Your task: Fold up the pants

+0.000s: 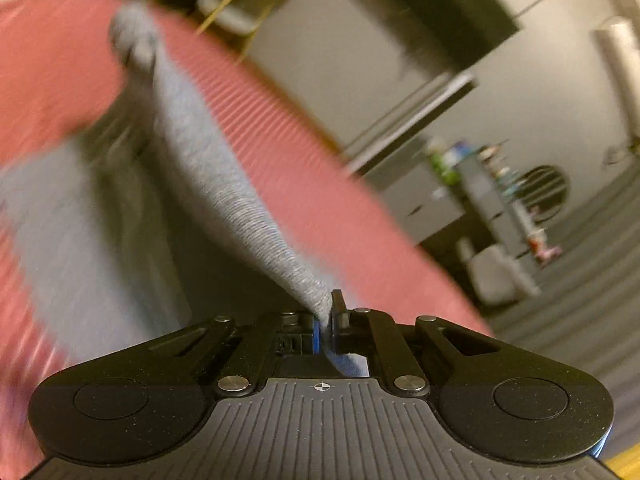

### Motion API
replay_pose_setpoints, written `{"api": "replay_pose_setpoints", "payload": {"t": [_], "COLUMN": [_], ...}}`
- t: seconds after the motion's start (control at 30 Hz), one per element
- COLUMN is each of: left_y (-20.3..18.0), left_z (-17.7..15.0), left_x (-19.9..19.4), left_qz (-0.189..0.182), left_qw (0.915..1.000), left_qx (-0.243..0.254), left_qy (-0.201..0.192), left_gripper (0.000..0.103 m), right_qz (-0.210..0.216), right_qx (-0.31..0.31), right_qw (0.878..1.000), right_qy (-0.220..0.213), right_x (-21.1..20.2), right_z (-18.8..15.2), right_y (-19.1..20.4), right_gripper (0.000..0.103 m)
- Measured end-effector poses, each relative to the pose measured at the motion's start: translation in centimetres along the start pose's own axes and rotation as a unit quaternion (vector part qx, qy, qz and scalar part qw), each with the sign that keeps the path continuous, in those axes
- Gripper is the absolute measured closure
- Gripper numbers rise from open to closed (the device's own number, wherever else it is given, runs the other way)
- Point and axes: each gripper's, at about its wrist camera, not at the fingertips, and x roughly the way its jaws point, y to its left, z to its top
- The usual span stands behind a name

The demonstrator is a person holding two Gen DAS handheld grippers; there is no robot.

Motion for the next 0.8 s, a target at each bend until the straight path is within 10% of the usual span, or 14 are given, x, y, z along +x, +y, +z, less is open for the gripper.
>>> {"api": "replay_pose_setpoints", "payload": {"t": [0.17,0.33,0.47,0.57,0.8], "left_y": [4.8,6.1,7.4,7.3,6.1], "left_z": [-3.0,-1.9,-1.1,-0.8,-1.2], "left_x": [2.8,2.3,2.7,3.7,1.8], "left_qz": [0.069,0.11,0.097,0.108,0.096], "left_qw": [0.9955,0.9909,0.9849,0.9839,0.9902], "left_qx": [-0.058,-0.074,-0.143,-0.142,-0.086], "left_qy": [0.03,-0.022,-0.015,-0.004,-0.053], "left_gripper": [0.088,0.04,0.054,0.086,0.088], "right_qz": [-0.096,-0.079,-0.063,-0.083,-0.011], "right_qx": [0.039,0.07,0.071,0.059,-0.037], "right_qw": [0.992,0.992,0.993,0.992,0.998], "right_qy": [0.068,0.07,0.07,0.077,-0.044], "right_x": [3.1,4.5,5.7,6.6,-0.2], "right_z": [-3.5,-4.2,-4.1,-3.8,-2.5], "right_y": [-6.4,-7.3,-7.0,-6.2,-2.4], "right_gripper": [0.098,0.088,0.067,0.098,0.098]}}
